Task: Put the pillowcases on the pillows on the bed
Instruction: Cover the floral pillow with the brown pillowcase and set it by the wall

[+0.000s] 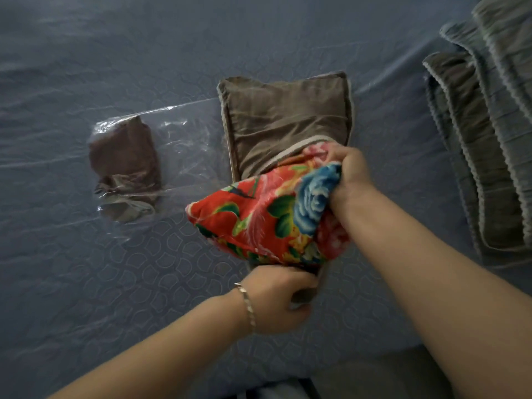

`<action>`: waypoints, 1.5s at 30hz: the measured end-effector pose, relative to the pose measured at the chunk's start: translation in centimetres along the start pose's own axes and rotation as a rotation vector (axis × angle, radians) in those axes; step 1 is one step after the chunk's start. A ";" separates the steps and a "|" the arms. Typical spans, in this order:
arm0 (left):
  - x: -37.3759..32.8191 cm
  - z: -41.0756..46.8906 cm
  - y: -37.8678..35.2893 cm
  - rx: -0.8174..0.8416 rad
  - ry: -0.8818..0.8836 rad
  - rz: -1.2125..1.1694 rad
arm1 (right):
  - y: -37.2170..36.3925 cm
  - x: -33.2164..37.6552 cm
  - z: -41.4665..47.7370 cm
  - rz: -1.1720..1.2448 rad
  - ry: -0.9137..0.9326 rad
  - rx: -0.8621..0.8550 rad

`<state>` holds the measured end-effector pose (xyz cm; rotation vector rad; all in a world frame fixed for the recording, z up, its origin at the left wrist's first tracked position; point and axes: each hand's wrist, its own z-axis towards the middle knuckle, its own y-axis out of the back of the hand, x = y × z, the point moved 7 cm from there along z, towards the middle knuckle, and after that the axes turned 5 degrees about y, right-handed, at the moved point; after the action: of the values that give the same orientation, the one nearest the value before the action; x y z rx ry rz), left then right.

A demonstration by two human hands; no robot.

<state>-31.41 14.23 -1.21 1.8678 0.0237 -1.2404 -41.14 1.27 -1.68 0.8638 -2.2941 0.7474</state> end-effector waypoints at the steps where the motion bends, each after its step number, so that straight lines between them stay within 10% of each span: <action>1: 1.1 -0.7 0.0 0.052 0.047 0.007 | 2.4 -0.5 0.9 -0.089 0.029 -0.068; 7: 10.1 -5.3 -3.0 0.389 0.215 0.464 | 13.4 -5.7 0.9 -1.058 -0.013 -0.244; 9: 12.4 -6.0 -1.9 0.292 0.173 0.606 | 10.4 -6.2 -0.2 -1.393 0.383 -0.169; 11: 13.9 -6.5 -0.9 0.286 0.157 0.579 | 4.6 -8.8 -2.2 -1.557 0.779 0.177; 13: 14.3 -6.8 -0.6 0.321 0.089 0.496 | 0.7 -13.6 -3.2 -1.757 0.708 0.623; 16: 13.8 -7.5 -0.8 0.384 0.006 0.383 | -1.5 -17.0 -1.5 -2.000 0.629 0.760; 26: 18.0 -7.5 3.0 0.185 0.216 0.653 | 0.4 -16.7 -2.8 -2.022 0.497 1.171; 35: 12.6 -8.3 3.9 0.015 -0.138 0.506 | -5.9 -21.0 -2.3 -2.090 0.550 0.841; 40: 14.1 -8.7 3.7 -0.028 -0.007 0.566 | -4.2 -22.5 -4.1 -2.202 0.593 1.085; 45: 13.4 -8.4 2.8 -0.025 -0.043 0.496 | 0.0 -19.9 -9.4 -1.773 1.072 0.804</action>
<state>-17.18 12.46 -8.47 1.6861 -0.4203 -0.9270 -25.74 15.42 -8.67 1.6935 0.1498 0.7853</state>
